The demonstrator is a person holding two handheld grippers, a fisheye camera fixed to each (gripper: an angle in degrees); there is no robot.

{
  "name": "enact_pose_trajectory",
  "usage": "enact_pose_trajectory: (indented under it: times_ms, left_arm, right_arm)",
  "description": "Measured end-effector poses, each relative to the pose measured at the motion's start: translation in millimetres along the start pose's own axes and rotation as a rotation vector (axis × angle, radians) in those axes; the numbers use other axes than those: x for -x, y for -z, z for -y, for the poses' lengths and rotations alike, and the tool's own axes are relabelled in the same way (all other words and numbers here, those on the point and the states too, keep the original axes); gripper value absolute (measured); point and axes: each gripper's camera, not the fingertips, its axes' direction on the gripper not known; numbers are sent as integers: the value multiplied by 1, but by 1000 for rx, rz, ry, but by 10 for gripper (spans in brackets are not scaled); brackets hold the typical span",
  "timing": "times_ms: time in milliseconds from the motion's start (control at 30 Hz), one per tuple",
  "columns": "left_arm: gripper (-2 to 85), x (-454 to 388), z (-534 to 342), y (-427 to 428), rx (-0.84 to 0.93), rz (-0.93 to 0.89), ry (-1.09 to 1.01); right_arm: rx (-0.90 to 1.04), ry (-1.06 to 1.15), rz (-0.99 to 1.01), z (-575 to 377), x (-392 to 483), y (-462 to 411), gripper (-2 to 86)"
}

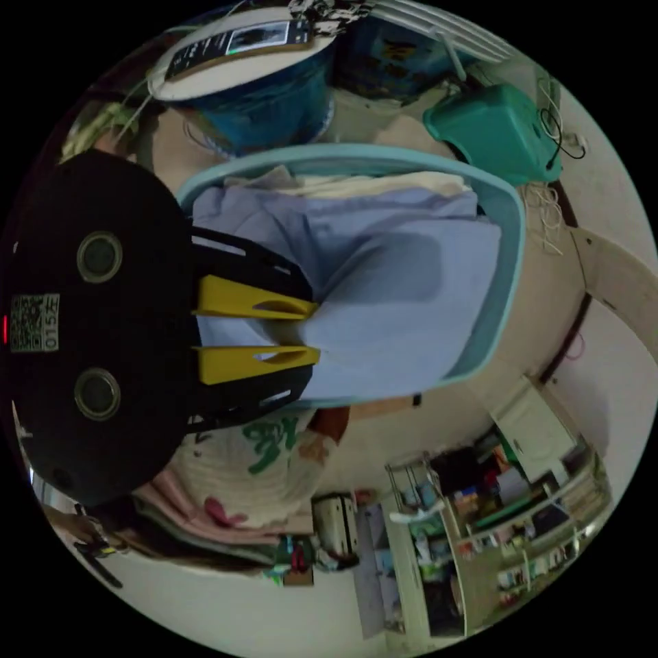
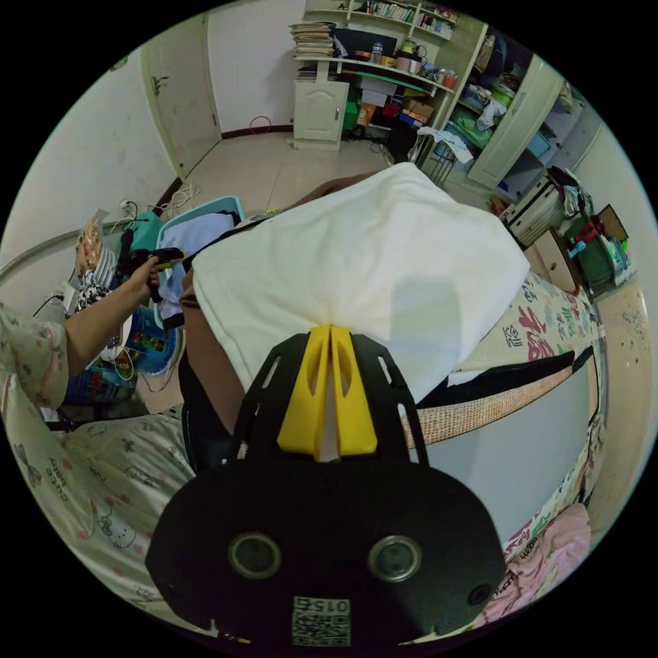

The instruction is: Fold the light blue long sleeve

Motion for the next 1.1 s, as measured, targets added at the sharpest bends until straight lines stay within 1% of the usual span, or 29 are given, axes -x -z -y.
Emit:
enact_pose_trajectory:
  times_ms: [67,167,267,300,467,500,567,600,667,700,767,800,833,867,900,933,967,1000,1033,1067,1100]
  left_arm:
    - [58,-1,-18,22,-93,-231,21]
    - [57,-25,-35,47,-178,-382,-57]
    - [59,-47,-48,72,-256,-490,-124]
    - [59,-50,-50,77,-270,-510,-131]
    - [59,-59,-66,126,-401,-781,-140]
    - [59,-62,-68,132,-412,-813,-153]
    - [58,-83,-73,158,-440,-916,-246]
    - [58,-92,-75,165,-443,-934,-281]
    - [57,-138,-86,194,-449,-983,-455]
    - [57,-152,-90,201,-445,-994,-504]
    - [57,-210,-110,227,-420,-1053,-704]
    - [57,-225,-116,233,-411,-1075,-754]
    - [58,-254,-130,244,-383,-1129,-845]
    - [59,-282,-146,253,-342,-1185,-930]
    - [59,-297,-155,258,-316,-1211,-970]
    - [59,-326,-175,269,-269,-1244,-1074]
    - [60,-355,-198,277,-208,-1263,-1202]
    - [60,-370,-209,280,-163,-1270,-1268]
    - [61,-401,-233,282,-49,-1279,-1394]
    - [62,-433,-259,278,71,-1278,-1511]
    - [63,-450,-273,273,133,-1275,-1565]
  right_arm:
    - [-5,0,-5,-5,-2,0,-5]
    - [-3,3,-4,-14,-7,0,-5]
    - [-1,-4,8,-24,-16,0,-5]
    - [-3,-9,11,-30,-19,0,-5]
    - [-7,-6,6,-52,-32,1,-5]
    - [-6,-6,9,-58,-36,1,-5]
    - [-7,-12,20,-68,-44,1,-5]
    - [-7,-21,30,-75,-50,2,-4]
    - [-3,-42,54,-85,-61,4,-4]
    - [-3,-68,78,-92,-70,6,-3]
    - [-7,-119,134,-104,-86,14,0]
    - [-21,-147,206,-115,-98,23,3]
    - [-66,-185,315,-130,-112,36,8]
    - [-105,-210,368,-140,-120,44,14]
    - [-197,-275,453,-165,-138,61,26]
    - [-297,-357,516,-195,-157,78,24]
    - [-343,-399,541,-211,-167,86,24]
    - [-424,-490,578,-246,-186,99,18]
    - [-490,-574,604,-283,-205,109,13]
    - [-516,-615,610,-302,-213,113,12]
    - [-550,-700,598,-341,-226,119,10]
